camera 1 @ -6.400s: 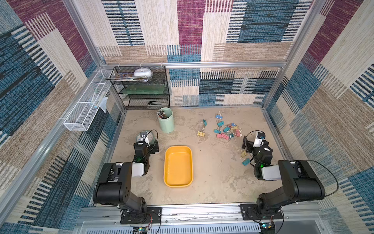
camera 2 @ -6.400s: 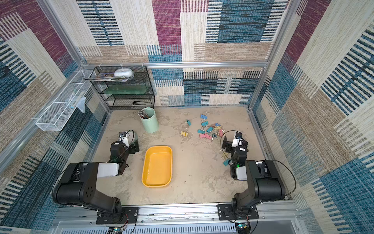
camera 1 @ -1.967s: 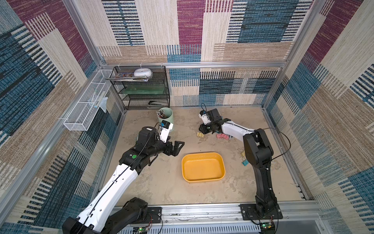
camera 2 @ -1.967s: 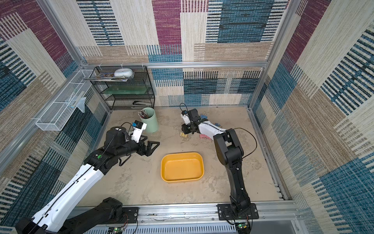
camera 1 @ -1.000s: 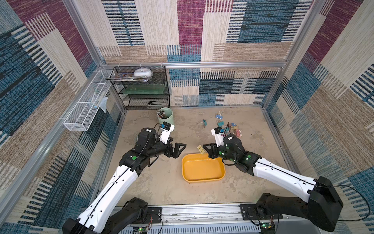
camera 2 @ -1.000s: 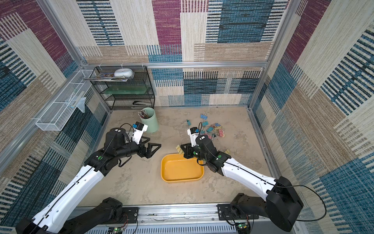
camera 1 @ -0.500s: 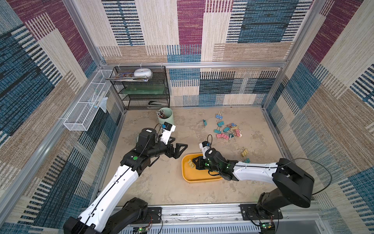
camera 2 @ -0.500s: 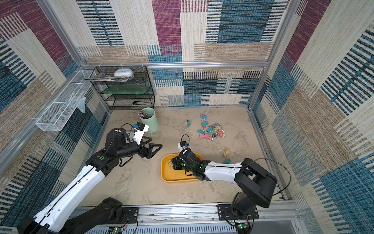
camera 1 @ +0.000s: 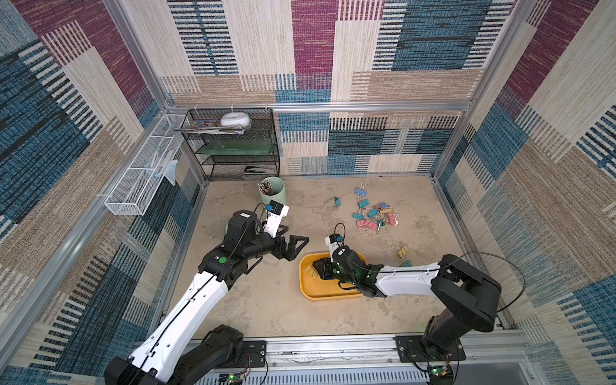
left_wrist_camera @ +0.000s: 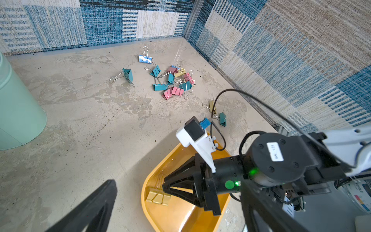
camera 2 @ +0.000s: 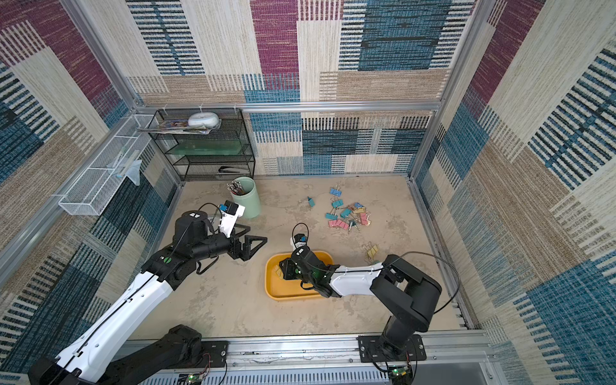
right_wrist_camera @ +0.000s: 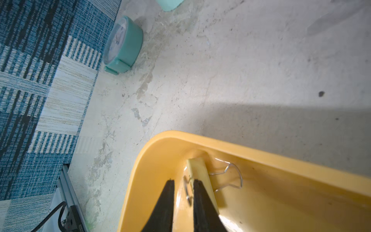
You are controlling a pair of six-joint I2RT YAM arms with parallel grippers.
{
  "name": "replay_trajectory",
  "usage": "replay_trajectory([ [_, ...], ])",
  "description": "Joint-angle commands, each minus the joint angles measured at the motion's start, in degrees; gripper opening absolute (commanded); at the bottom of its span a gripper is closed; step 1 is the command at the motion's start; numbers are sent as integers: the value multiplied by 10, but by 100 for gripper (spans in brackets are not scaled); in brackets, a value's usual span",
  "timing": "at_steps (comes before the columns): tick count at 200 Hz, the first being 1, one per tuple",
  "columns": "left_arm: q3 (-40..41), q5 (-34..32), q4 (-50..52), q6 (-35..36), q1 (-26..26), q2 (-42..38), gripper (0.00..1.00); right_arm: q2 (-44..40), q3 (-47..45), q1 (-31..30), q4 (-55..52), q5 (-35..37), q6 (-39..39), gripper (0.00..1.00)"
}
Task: Put the binder clips in the storage box
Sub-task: Place the binder clip in the storage box, then pick up the binder clip at the center of the board.
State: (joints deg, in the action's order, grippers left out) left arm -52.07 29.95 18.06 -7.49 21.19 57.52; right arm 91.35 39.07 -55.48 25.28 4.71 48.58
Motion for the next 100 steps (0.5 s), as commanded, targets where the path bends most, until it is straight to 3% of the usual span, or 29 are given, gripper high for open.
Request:
replay_trajectory([
  [1, 0, 3, -14, -1, -1, -2, 100, -56, -6, 0, -41, 50, -24, 32],
  [29, 0, 4, -13, -4, -3, -1, 100, -174, -6, -1, -155, 165, -29, 34],
  [51, 0, 5, -14, -7, -2, 0, 100, -274, 1, 3, -280, 345, 9, 32],
  [65, 0, 5, -14, -8, -3, 1, 100, -312, 19, 35, -380, 412, 42, 30],
  [81, -2, 4, -13, -13, -3, 2, 100, -319, 36, 101, -494, 440, 103, 30],
  [100, -3, 3, -14, -16, -3, 5, 100, -289, 47, 203, -574, 382, 130, 31],
])
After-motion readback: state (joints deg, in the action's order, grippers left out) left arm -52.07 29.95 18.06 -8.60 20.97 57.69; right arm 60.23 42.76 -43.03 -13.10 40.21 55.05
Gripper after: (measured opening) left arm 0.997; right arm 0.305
